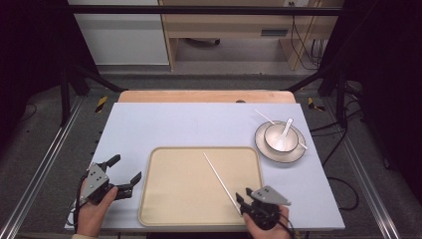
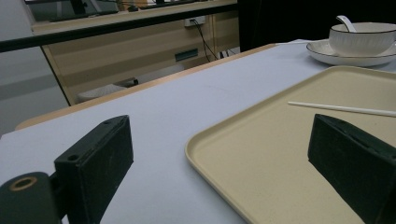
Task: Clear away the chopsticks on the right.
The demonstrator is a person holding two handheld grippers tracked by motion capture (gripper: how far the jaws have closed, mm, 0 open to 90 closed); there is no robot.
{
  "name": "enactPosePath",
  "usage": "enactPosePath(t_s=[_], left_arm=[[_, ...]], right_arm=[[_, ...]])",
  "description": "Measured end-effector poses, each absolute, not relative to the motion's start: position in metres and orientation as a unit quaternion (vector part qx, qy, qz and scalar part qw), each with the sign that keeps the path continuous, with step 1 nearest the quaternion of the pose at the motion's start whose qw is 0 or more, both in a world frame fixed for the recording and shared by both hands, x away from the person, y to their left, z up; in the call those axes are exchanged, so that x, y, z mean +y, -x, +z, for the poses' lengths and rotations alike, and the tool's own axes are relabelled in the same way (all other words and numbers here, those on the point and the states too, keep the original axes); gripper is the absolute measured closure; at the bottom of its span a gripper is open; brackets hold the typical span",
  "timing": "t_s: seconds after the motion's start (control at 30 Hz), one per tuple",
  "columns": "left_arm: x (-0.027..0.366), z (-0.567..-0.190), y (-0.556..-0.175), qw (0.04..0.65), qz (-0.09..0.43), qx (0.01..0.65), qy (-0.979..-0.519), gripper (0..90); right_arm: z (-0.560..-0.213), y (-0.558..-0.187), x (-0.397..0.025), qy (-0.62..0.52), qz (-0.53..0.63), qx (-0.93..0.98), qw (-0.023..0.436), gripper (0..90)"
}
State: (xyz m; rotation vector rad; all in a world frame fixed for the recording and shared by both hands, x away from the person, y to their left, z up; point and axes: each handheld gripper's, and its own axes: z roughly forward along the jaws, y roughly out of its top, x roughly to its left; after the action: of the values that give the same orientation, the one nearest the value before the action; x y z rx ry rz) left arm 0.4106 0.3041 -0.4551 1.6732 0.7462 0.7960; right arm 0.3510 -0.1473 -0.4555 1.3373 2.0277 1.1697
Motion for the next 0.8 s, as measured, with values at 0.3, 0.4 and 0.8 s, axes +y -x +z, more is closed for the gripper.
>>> enactPosePath(t_s=[0.3, 0.4, 0.8], left_arm=[[0.303, -0.457, -0.411, 0.54, 0.331, 0.312, -0.708, 6.3], [0.302, -0.457, -0.411, 0.538, 0.333, 0.314, -0.708, 6.3], [0.295, -0.46, -0.413, 0.536, 0.323, 0.309, -0.716, 6.3]], right_arm=[[-0.39, -0.389, -0.273, -0.476, 0.381, 0.688, 0.394, 29.2], [-0.385, -0.418, -0.327, -0.489, 0.357, 0.695, 0.387, 29.3], [-0.421, -0.511, -0.364, -0.475, 0.337, 0.766, 0.271, 66.4]])
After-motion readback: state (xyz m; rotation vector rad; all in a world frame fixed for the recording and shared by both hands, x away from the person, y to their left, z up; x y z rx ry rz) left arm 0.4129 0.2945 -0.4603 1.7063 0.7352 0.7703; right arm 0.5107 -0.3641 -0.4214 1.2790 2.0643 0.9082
